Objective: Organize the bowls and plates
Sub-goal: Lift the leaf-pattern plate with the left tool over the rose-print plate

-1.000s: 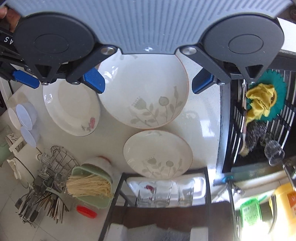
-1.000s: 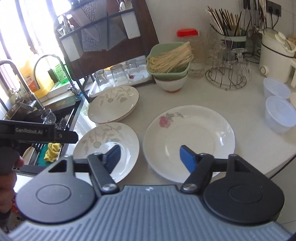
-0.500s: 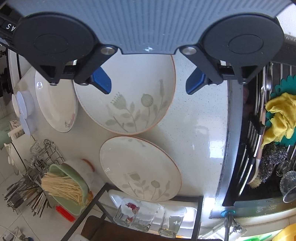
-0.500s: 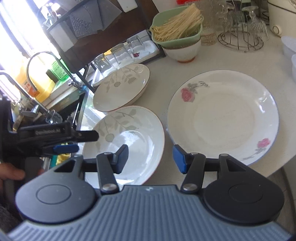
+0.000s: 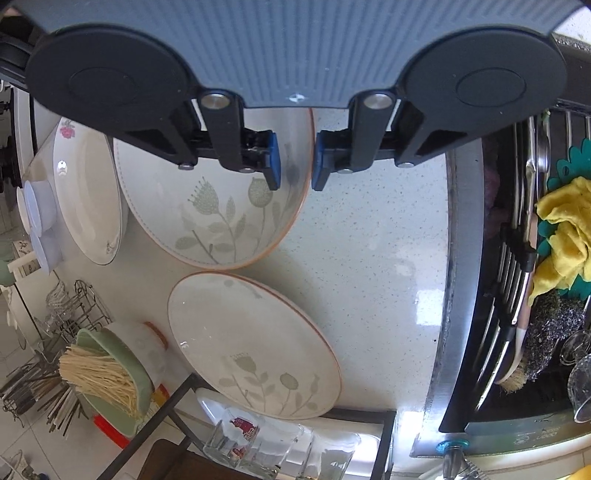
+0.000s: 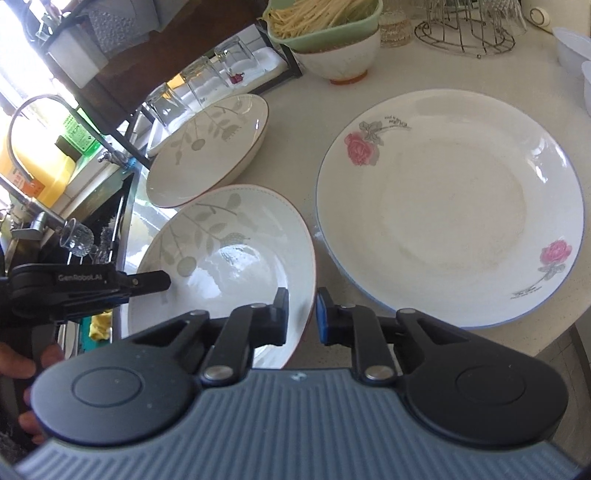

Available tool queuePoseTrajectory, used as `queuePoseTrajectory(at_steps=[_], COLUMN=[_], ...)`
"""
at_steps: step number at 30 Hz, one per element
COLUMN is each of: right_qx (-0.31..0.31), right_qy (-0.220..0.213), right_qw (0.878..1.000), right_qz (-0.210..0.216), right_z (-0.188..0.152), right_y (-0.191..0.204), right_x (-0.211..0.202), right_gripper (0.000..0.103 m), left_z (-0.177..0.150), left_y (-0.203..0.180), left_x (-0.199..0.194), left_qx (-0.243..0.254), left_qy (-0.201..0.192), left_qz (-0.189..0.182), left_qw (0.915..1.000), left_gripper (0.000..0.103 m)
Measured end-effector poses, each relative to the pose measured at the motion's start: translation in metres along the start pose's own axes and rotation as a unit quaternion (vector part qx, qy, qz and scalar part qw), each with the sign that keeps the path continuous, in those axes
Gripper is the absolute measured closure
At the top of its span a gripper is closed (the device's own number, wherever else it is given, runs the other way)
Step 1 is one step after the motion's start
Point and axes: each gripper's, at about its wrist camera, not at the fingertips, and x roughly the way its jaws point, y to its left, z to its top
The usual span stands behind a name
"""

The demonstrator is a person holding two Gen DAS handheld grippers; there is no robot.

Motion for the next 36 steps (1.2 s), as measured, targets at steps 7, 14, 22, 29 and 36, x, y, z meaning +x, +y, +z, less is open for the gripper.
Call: queuePoseTrajectory(at_steps=[7, 14, 22, 29, 36], right_qx=[0.014, 0.011, 0.02, 0.01, 0.015], right_qy=[0.004, -0.004, -0.015, -0.038, -0.037], right_qw=[1.0, 1.0, 0.999, 0.998, 0.998], right_qz=[0.015, 0.024, 0.04, 0.039, 0.039], right_z=[0.003, 0.009, 0.025, 0.051, 0.075], right_y=[-0.006, -0.006, -0.006, -0.017, -0.055], right_x=[0.006, -0.001, -0.025, -0.053, -0.064], right_gripper=[0.085, 0.085, 0.085, 0.085, 0.085], left_z=[0.002, 0.009, 0.027, 0.043, 0.049], left_y=[-0.003, 0.0, -0.018, -0.047, -0.088], left_x=[0.002, -0.006, -0.034, -0.042, -0.028], left_qx=[0.044, 0.029, 0.032, 0.029, 0.017], left_qy=[0.014, 0.027, 0.025, 0.024, 0.029], left_qz=[-0.011, -0.039, -0.058, -0.086, -0.102], left_qw=[0.9989, 0.9984, 0.9975, 0.9956, 0.9942], left_gripper=[0.083, 0.083, 0.083, 0.083, 0.083])
